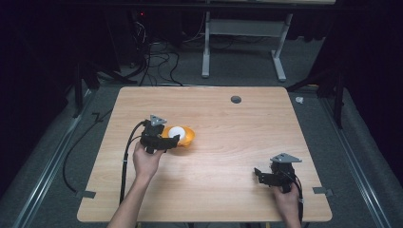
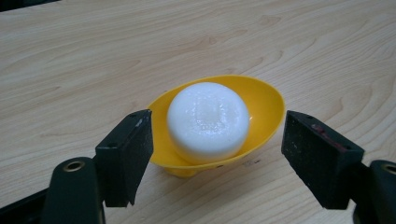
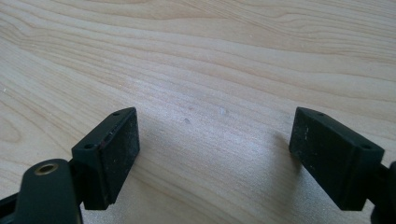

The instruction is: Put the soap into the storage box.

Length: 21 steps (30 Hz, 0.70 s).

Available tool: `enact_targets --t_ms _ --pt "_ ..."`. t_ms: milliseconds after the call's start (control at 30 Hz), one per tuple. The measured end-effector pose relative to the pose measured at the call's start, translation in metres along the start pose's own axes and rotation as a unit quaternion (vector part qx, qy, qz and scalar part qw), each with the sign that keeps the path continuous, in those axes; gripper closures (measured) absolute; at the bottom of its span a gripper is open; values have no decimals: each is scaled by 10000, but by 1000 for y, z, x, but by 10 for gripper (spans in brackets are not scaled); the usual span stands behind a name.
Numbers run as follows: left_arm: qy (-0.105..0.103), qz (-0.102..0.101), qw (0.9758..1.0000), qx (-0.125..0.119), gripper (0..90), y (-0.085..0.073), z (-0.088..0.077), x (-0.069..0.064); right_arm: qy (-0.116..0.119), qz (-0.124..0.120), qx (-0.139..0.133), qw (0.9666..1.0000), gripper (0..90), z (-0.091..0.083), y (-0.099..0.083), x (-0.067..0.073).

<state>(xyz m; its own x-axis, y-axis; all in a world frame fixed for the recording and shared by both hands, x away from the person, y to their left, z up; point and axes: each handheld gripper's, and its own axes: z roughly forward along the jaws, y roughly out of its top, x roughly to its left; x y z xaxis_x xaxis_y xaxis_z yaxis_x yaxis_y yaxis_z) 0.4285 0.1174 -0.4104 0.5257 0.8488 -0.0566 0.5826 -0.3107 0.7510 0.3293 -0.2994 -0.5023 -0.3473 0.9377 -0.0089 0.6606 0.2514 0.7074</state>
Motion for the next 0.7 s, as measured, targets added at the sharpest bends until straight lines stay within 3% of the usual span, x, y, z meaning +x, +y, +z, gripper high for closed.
enact_targets --t_ms 300,700 --pt "-10 117 9998 -140 252 -4 -17 -4 2 -9 -1 10000 170 0 0 0" --pt "-46 61 9998 -209 251 -16 -31 -1 -8 -10 0 10000 170 0 0 0"
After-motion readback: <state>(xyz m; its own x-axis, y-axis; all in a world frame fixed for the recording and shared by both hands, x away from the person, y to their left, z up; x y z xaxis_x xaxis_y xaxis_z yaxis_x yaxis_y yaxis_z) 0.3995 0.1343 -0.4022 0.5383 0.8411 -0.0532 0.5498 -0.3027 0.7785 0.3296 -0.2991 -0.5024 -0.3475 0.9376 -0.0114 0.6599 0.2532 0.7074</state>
